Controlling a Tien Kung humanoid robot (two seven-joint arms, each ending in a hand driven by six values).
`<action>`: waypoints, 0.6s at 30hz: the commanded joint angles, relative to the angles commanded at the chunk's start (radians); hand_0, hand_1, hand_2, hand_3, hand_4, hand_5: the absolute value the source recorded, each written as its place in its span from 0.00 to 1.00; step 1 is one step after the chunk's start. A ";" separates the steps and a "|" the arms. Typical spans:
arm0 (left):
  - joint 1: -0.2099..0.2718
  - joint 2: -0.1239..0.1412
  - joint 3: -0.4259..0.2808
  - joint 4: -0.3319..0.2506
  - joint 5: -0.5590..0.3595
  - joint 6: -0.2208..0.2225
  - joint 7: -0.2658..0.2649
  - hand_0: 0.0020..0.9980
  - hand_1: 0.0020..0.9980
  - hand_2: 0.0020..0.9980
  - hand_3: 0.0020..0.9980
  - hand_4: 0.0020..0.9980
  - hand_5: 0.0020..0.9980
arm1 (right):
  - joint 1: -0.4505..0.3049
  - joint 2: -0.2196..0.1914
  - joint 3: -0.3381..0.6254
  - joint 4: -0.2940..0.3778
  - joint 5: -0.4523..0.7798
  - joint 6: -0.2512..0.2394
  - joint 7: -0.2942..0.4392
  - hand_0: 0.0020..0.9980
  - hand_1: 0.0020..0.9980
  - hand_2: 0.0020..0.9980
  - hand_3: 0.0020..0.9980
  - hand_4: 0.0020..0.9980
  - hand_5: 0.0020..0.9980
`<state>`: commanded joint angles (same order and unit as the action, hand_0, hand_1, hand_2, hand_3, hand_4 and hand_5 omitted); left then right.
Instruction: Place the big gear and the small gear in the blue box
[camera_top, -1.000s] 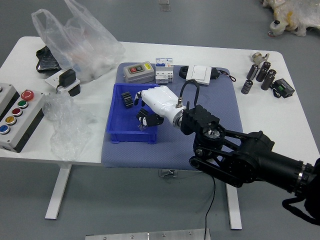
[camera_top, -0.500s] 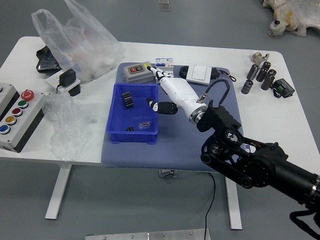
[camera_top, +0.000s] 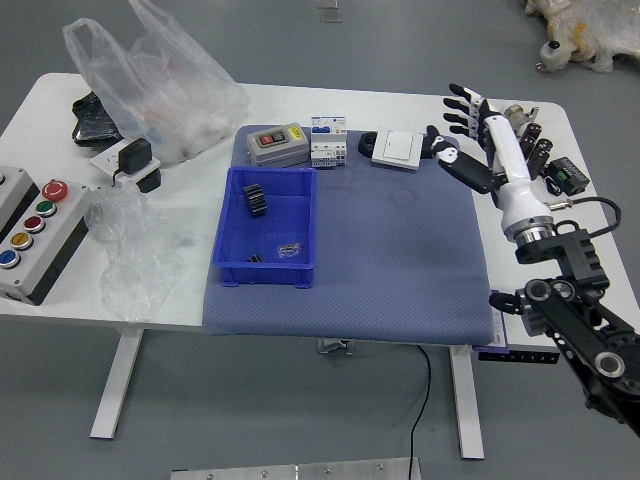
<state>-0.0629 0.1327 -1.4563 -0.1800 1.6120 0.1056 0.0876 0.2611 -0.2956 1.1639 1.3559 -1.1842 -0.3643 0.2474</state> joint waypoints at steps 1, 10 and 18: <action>0.000 0.001 0.004 0.000 -0.002 0.000 -0.001 0.62 0.44 0.47 0.65 0.69 0.27 | -0.028 -0.002 0.033 -0.005 0.042 0.009 0.022 0.60 0.59 0.63 0.66 0.71 0.40; -0.014 0.024 0.029 0.000 -0.004 -0.004 -0.004 0.62 0.43 0.47 0.65 0.69 0.27 | -0.164 0.012 0.262 -0.026 0.339 0.035 0.105 0.57 0.56 0.62 0.66 0.72 0.42; -0.023 0.036 0.022 0.000 0.012 -0.005 -0.003 0.62 0.46 0.49 0.65 0.69 0.27 | -0.169 0.030 0.327 -0.040 0.488 0.041 0.121 0.57 0.55 0.61 0.66 0.71 0.37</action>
<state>-0.0857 0.1685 -1.4347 -0.1800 1.6244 0.1009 0.0842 0.0916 -0.2653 1.4908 1.3161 -0.6958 -0.3234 0.3689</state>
